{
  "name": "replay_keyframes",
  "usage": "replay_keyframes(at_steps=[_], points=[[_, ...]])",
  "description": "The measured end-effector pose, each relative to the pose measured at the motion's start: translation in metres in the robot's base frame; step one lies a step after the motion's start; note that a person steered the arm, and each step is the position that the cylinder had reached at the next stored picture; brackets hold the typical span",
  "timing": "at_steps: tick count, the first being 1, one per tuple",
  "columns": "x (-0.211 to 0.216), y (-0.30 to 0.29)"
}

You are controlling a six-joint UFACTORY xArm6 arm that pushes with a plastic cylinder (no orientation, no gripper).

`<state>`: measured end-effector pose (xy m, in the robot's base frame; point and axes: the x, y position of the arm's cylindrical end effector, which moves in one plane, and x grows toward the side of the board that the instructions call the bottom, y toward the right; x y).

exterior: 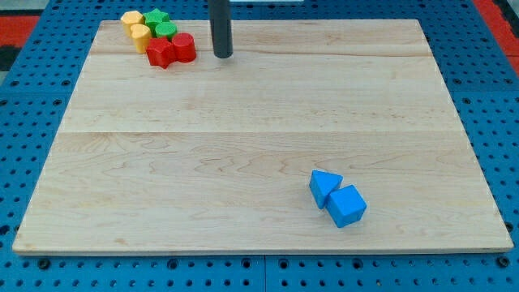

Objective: Slide blue cube to the red circle

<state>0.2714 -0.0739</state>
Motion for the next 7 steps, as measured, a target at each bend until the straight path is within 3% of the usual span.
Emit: replay_keyframes(at_steps=[3, 5, 7], points=[[-0.002, -0.040], [0.033, 0.096], [0.123, 0.255]])
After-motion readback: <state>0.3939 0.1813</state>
